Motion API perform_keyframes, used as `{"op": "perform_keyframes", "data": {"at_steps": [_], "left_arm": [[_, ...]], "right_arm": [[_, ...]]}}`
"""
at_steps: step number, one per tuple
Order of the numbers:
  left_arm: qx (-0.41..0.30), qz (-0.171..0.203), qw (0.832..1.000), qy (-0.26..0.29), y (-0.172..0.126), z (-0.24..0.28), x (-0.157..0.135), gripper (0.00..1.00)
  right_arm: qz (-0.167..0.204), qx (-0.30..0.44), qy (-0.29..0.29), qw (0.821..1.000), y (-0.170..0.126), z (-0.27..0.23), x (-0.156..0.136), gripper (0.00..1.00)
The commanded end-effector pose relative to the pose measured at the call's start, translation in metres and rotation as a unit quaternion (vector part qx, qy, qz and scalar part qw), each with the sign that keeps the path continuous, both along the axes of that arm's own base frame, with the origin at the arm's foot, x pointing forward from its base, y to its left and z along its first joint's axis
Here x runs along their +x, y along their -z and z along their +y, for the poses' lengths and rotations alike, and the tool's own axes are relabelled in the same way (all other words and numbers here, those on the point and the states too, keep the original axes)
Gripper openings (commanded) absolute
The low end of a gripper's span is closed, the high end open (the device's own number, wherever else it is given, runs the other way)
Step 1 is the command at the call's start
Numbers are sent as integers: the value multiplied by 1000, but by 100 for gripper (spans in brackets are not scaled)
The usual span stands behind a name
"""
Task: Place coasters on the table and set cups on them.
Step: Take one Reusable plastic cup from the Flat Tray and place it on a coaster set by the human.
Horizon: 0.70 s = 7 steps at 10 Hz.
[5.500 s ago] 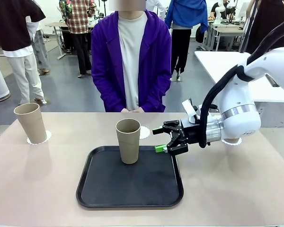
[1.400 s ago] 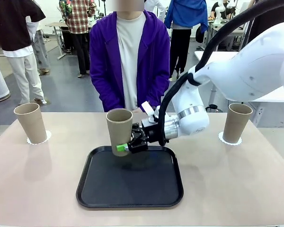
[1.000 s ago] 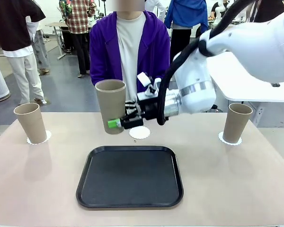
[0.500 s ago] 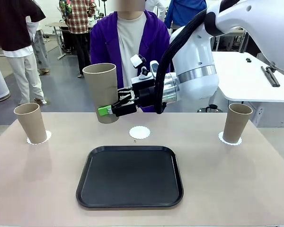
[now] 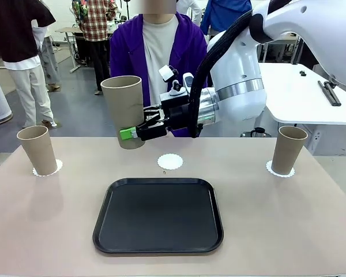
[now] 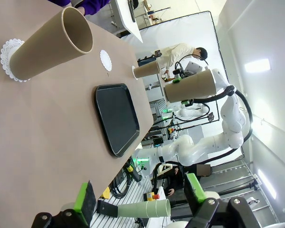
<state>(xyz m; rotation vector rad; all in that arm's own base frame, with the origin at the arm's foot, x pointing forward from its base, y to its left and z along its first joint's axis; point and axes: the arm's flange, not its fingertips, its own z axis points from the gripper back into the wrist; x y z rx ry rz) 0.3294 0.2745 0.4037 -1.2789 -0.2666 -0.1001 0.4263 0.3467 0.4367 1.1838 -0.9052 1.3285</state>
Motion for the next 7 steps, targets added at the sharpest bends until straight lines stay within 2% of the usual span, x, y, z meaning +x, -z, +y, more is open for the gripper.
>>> {"op": "perform_keyframes", "data": {"at_steps": [1, 3, 4, 7], "left_arm": [[-4, -2, 1000, -2, -3, 0, 0, 100], [-4, -2, 1000, -2, -3, 0, 0, 100], [-4, -2, 1000, -2, -3, 0, 0, 100], [-4, -2, 1000, -2, -3, 0, 0, 100]], "right_arm": [[-2, 33, 31, 999, -3, -48, 31, 81], [-15, 56, 70, 996, -1, -102, 66, 81], [-11, 59, 100, 993, 7, -128, 86, 81], [6, 43, 124, 991, 38, -156, 123, 81]]}}
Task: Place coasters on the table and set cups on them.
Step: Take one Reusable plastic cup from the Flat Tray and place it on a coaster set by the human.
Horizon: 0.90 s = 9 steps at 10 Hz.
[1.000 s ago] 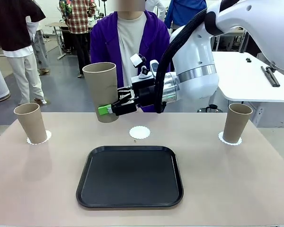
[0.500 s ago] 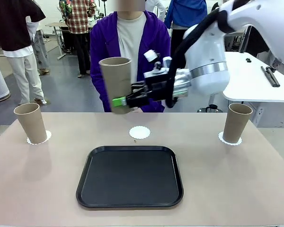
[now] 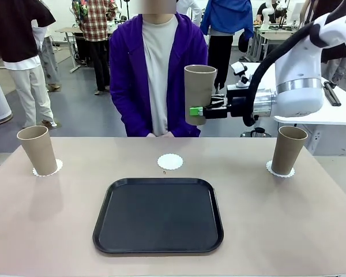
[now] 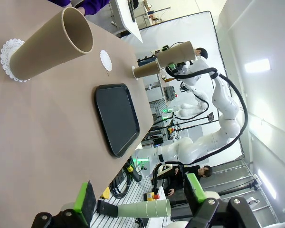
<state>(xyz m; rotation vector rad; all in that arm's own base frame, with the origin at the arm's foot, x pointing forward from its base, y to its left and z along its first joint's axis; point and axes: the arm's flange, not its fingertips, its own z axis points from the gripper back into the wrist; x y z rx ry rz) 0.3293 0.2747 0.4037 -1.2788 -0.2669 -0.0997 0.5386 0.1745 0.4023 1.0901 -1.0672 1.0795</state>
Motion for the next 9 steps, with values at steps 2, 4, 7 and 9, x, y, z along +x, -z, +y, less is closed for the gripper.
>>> {"op": "perform_keyframes", "data": {"at_steps": [2, 4, 7, 9], "left_arm": [[-4, -2, 1000, -2, -3, 0, 0, 100], [-4, -2, 1000, -2, -3, 0, 0, 100], [-4, -2, 1000, -2, -3, 0, 0, 100], [-4, -2, 1000, -2, -3, 0, 0, 100]], "right_arm": [[5, -4, -21, 1000, 23, 18, 23, 81], [10, -7, -28, 1000, 36, 28, 33, 81], [8, -6, -28, 1000, 45, 34, 37, 81], [20, 0, -26, 999, 46, 33, 29, 81]]}}
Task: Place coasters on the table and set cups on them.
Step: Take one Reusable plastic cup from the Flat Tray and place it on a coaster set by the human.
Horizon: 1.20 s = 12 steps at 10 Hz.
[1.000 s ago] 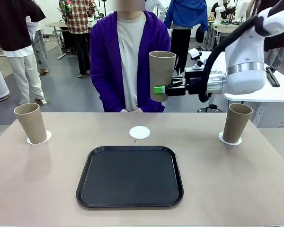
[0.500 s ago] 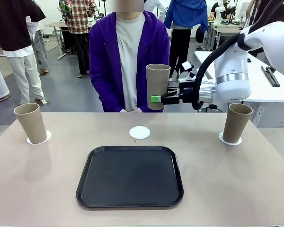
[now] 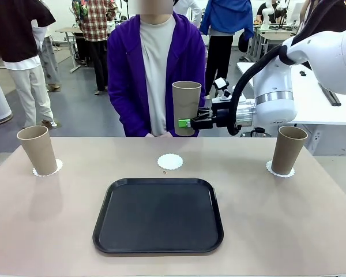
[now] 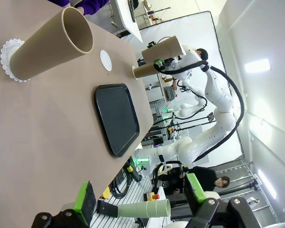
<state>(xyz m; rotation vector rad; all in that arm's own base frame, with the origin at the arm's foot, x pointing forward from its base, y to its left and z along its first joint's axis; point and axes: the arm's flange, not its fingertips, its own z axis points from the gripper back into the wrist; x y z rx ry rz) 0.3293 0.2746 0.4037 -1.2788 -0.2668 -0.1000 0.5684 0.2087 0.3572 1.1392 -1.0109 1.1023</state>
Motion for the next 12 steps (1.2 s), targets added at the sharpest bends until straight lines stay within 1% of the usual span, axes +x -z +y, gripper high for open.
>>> {"op": "perform_keyframes", "data": {"at_steps": [1, 3, 4, 5, 7, 9, 12], "left_arm": [[-4, -2, 1000, -2, -3, 0, 0, 100], [-4, -2, 1000, -2, -3, 0, 0, 100], [-4, -2, 1000, -2, -3, 0, 0, 100], [-4, -2, 1000, -2, -3, 0, 0, 100], [-4, -2, 1000, -2, -3, 0, 0, 100], [-4, -2, 1000, -2, -3, 0, 0, 100], [-4, -2, 1000, -2, -3, 0, 0, 100]], "right_arm": [[2, 1, 2, 1000, 1, -1, -1, 81], [0, 0, 1, 1000, 1, -1, 0, 81], [10, 1, -21, 1000, 2, -1, 8, 81], [16, 11, -44, 999, 10, 0, 18, 81], [2, 18, -91, 996, 38, 8, 33, 81], [-10, 19, -121, 992, 54, 18, 48, 81], [-12, 17, -147, 989, 76, 22, 57, 81]]}}
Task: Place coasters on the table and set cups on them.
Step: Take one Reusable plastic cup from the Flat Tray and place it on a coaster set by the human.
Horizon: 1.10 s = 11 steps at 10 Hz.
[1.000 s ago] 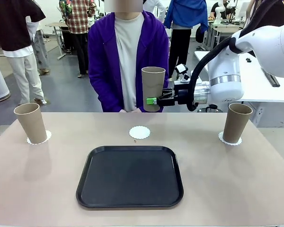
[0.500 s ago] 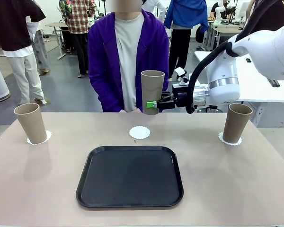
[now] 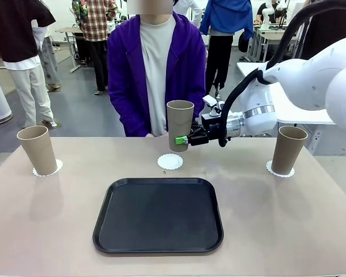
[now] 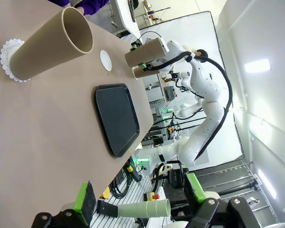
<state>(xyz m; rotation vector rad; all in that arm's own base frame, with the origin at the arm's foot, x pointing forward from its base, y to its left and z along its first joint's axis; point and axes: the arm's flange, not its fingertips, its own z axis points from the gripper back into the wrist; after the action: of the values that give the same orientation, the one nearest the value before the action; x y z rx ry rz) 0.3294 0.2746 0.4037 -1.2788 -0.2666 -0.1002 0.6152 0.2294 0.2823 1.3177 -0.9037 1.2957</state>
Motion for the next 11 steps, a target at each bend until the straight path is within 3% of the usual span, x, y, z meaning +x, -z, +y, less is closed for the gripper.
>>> {"op": "perform_keyframes", "data": {"at_steps": [1, 3, 4, 7, 11], "left_arm": [[-4, -2, 1000, -2, -3, 0, 0, 100], [-4, -2, 1000, -2, -3, 0, 0, 100], [-4, -2, 1000, -2, -3, 0, 0, 100], [-4, -2, 1000, -2, -3, 0, 0, 100], [-4, -2, 1000, -2, -3, 0, 0, 100]], "right_arm": [[-10, 5, -23, 1000, 9, 0, 15, 81], [-9, 9, -29, 999, 20, -1, 19, 81], [1, 2, -8, 1000, 12, 0, 7, 81], [1, 2, -8, 1000, 12, 0, 7, 81], [-13, -20, -35, 999, 40, 16, 21, 81]]}}
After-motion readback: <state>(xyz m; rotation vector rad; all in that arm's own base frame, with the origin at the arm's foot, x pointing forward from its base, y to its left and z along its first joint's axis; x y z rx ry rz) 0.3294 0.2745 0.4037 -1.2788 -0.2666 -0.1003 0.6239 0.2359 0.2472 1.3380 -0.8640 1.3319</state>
